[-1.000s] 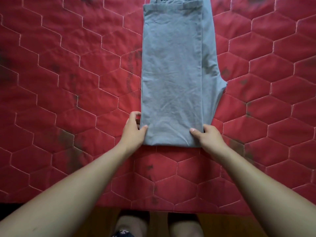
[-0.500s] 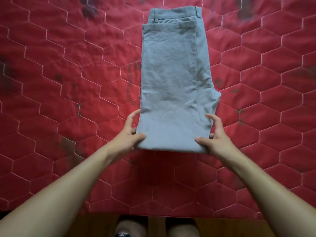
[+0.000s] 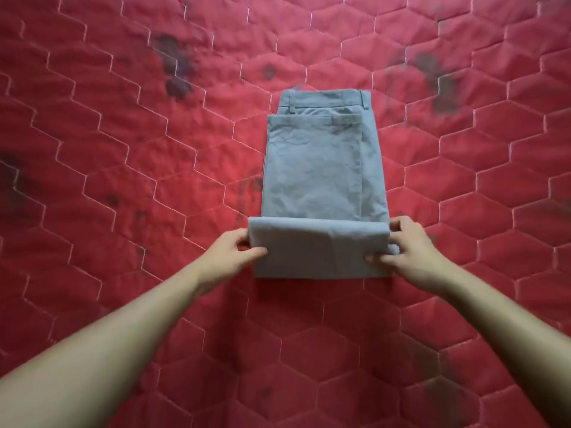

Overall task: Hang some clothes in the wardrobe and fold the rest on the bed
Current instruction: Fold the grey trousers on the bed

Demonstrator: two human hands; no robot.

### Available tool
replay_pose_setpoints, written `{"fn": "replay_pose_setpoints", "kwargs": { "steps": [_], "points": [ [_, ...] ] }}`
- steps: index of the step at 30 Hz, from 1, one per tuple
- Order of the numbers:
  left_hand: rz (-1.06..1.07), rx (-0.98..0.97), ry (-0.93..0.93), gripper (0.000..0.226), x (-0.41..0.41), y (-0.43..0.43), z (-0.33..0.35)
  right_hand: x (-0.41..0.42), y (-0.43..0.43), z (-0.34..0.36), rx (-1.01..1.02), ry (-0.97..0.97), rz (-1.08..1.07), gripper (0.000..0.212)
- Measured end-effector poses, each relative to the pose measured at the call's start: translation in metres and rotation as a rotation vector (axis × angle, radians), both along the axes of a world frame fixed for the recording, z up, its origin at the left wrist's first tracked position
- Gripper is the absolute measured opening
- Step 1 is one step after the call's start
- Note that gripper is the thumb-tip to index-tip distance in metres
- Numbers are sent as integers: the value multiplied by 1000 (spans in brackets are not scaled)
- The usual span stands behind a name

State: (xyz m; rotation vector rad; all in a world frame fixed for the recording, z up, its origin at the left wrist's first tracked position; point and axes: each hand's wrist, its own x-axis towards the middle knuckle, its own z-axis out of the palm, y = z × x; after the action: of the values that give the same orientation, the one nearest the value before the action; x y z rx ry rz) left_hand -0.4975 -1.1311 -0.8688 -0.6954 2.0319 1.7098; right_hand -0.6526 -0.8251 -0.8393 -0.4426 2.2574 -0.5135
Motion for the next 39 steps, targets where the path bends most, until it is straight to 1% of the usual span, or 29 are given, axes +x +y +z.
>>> {"fn": "replay_pose_setpoints", "kwargs": {
  "steps": [1, 2, 3, 4, 5, 6, 7, 9, 10, 11, 12, 14, 17, 20, 22, 25, 26, 29, 32, 33, 35, 37, 39],
  "points": [
    [75, 64, 17, 20, -3, 0, -3, -2, -1, -1, -176, -129, -142, 4],
    [143, 121, 52, 20, -11, -2, -3, -8, 0, -2, -349, -264, -280, 9],
    [210, 184, 96, 18, -22, -6, -2, -18, -1, -1, -487, -346, -394, 12],
    [278, 237, 139, 18, -37, -11, 0, -31, -4, -1, -576, -364, -457, 12],
    [342, 271, 168, 18, -53, -15, 1, -45, -10, -1, -632, -383, -502, 17],
    [388, 287, 174, 17, -69, -19, -2, -59, -15, -5, -664, -426, -524, 27],
    [413, 300, 145, 15, -81, -20, -8, -67, -22, -9, -639, -515, -551, 37],
    [373, 306, -18, 16, -88, -14, -27, -68, -29, -29, -461, -731, -594, 50],
    [328, 280, -106, 19, -83, -9, -38, -63, -29, -41, -350, -816, -615, 52],
    [290, 233, -152, 21, -74, -5, -45, -58, -30, -48, -264, -855, -639, 50],
    [260, 181, -153, 21, -65, 0, -49, -54, -28, -55, -230, -859, -657, 46],
    [226, 89, -73, 15, -54, 5, -51, -50, -25, -63, -236, -803, -655, 36],
    [151, -12, 40, 18, -57, 10, -41, -53, -27, -58, -268, -742, -631, 32],
    [119, -23, 121, 24, -52, 2, -32, -57, -14, -47, -395, -829, -586, 32],
    [145, 6, 82, 22, -34, -1, -35, -48, -2, -43, -390, -894, -566, 32],
    [145, 65, -126, 16, 8, 13, -49, -6, 8, -60, -192, -903, -570, 23],
    [144, 59, -171, 14, 19, 17, -53, 8, 9, -65, -130, -906, -584, 20],
    [140, 23, -190, 22, 42, 24, -52, 37, 17, -73, -85, -928, -645, 18],
    [98, 36, -195, 11, 65, 30, -45, 68, 29, -66, -71, -949, -663, 16],
    [104, 53, -186, 11, 71, 33, -41, 76, 31, -61, -84, -940, -679, 19],
    [133, 62, -136, 14, 74, 37, -29, 82, 34, -46, -171, -922, -730, 25],
    [199, 43, -58, 14, 58, 37, -11, 72, 32, -26, -279, -898, -731, 26],
    [238, 14, 31, 14, 26, 30, 8, 48, 25, -4, -376, -821, -698, 26]
  ]
}}
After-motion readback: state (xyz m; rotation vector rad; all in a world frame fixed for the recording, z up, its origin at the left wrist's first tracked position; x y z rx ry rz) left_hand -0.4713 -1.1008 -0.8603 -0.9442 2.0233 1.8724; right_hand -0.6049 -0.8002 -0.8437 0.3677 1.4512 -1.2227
